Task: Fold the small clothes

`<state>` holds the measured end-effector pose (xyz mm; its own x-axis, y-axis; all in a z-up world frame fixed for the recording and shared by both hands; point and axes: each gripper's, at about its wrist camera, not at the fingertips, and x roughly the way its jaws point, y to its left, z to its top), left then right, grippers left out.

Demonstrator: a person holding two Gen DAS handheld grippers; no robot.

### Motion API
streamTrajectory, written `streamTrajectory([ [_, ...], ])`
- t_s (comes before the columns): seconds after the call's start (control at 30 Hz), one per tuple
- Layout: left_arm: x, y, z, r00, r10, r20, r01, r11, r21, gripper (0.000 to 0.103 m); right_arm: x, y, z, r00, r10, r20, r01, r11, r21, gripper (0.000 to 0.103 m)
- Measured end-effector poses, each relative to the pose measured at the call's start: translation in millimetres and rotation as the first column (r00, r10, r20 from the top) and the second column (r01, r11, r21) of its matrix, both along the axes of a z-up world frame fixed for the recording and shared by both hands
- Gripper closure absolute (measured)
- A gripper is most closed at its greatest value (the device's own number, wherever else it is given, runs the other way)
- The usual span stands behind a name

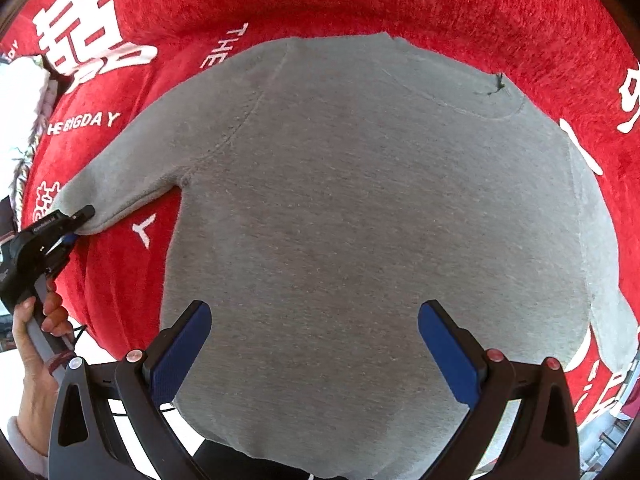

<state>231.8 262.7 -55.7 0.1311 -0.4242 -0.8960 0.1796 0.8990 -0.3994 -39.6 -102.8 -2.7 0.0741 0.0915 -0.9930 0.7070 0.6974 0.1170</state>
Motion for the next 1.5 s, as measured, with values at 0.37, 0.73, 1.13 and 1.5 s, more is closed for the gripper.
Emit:
streamTrajectory([
  [0.37,-49,-117,117,0.884,-0.335,0.325,0.369,0.929,-0.045,0.096,-46,-26,20,0.982,-0.124,0.141,0.123,0.992,0.018,0.0],
  [0.73,-226,-309,101,0.554,-0.769,0.319,0.793,0.604,0.079,0.096,-146,-86,31,0.906,-0.366,0.213,0.372,0.928,0.013,0.0],
  [1.13,-276,-318,49,0.488,-0.854,0.18,0.812,0.52,0.266,0.029,-196,-104,2,0.888,-0.442,0.13,0.443,0.896,0.021,0.0],
  [1.5,-147,-201,84,0.738,-0.65,0.182,0.548,0.734,0.401,0.015,-52,-64,14,0.978,0.152,0.145,-0.118,0.968,-0.223,0.0],
])
